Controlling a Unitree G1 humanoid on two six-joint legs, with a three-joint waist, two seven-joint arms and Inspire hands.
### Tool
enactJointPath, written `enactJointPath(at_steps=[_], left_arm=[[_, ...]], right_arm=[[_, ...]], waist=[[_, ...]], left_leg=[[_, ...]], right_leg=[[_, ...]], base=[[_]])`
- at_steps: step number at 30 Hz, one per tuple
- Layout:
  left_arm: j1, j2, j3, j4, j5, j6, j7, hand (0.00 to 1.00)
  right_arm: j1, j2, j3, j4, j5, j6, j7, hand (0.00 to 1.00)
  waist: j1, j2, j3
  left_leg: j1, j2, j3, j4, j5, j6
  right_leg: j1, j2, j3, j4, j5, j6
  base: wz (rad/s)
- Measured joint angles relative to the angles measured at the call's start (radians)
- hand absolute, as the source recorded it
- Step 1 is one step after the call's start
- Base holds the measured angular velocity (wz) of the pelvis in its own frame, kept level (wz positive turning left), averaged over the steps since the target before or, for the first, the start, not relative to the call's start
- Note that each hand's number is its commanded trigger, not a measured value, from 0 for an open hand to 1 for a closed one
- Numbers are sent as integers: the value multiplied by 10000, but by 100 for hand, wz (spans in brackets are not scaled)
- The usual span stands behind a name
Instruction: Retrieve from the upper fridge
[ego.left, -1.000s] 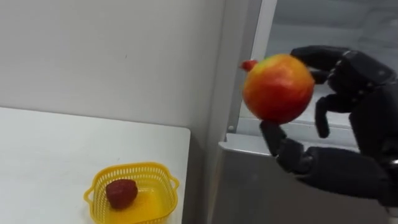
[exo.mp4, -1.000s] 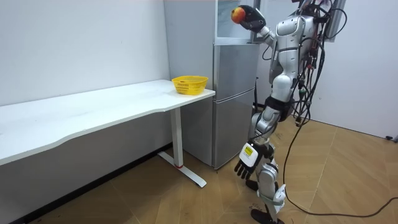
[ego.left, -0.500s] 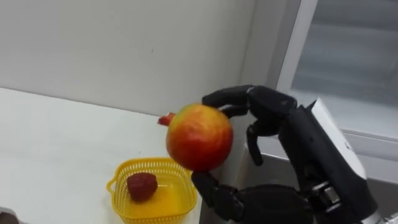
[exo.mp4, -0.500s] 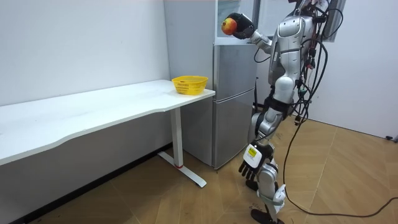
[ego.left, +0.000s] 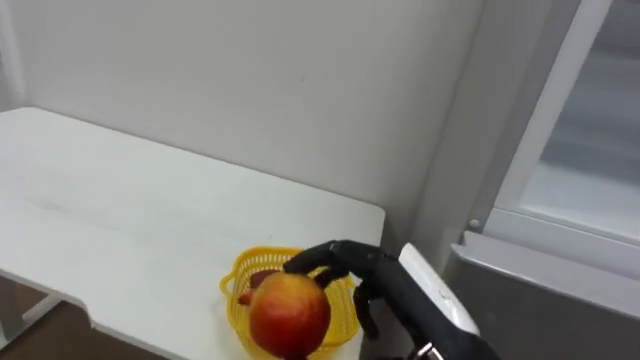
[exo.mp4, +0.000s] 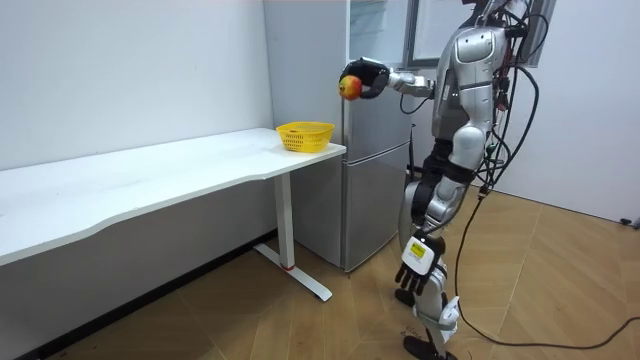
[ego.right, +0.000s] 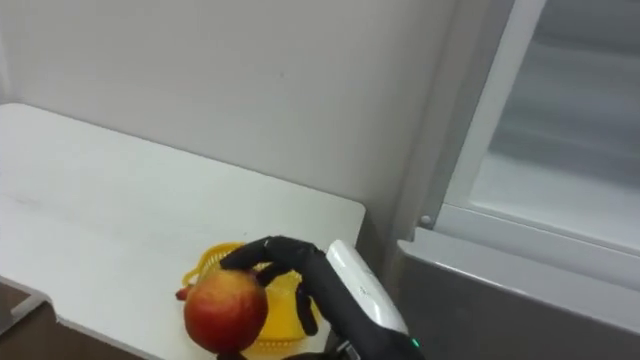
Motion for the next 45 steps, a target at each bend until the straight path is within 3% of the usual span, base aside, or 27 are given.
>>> enactJointPath(at_steps=[10, 15, 18, 20, 23, 28, 32, 45], left_arm=[[152, 5, -411, -326, 70, 379, -121, 0], [394, 6, -582, -897, 379, 885, -259, 0], [389, 101, -594, -1236, 384, 940, -407, 0], [393, 223, -595, -1398, 381, 949, -450, 0], [441, 385, -578, -1628, 381, 1009, -467, 0], [486, 419, -555, -1770, 366, 1042, -546, 0], [532, 406, -541, -1726, 393, 1039, -689, 0], [492, 583, -362, -1484, 359, 1130, -689, 0]], right_arm=[[-63, 581, 960, 2887, -557, -29, -1044, 100], [-494, 597, 962, 4377, -483, 206, -1477, 100], [-828, 597, 963, 4858, -392, 247, -1838, 100], [-975, 593, 963, 5125, -338, 248, -2060, 100], [-1041, 550, 963, 5169, 29, 251, -2370, 100], [-1228, 455, 845, 5169, 952, 254, -2610, 100], [-1583, 277, 584, 5169, 1462, 224, -3023, 100], [-2022, -188, 281, 5026, 1741, 154, -3253, 100]], waist=[[588, 89, 55], [603, 64, 54], [610, -18, 63], [617, -112, 17], [624, -238, 70], [556, -462, 57], [571, -651, 95], [570, -629, 118]], left_leg=[[-203, -51, -526, 84, 0, 1], [-337, -98, -770, 205, 2, 2], [-457, -147, -842, 295, 5, 5], [-479, -153, -842, 298, 15, 15], [-401, -161, -842, 368, 21, 20], [-356, -171, -833, 364, 22, 23], [-289, -178, -828, 397, 20, 25], [-264, -186, -1054, 383, -1, 43]], right_leg=[[27, -149, -466, 2, -102, 24], [27, -223, -635, 4, -179, 48], [-9, -299, -762, 3, -207, 65], [-16, -306, -763, 3, -217, 80], [91, -325, -801, -12, -220, 86], [132, -344, -816, 0, -227, 99], [224, -347, -794, -9, -227, 100], [365, -403, -1023, -12, -241, 118]], base=[[15], [14], [11], [6], [1], [0], [1], [6]])
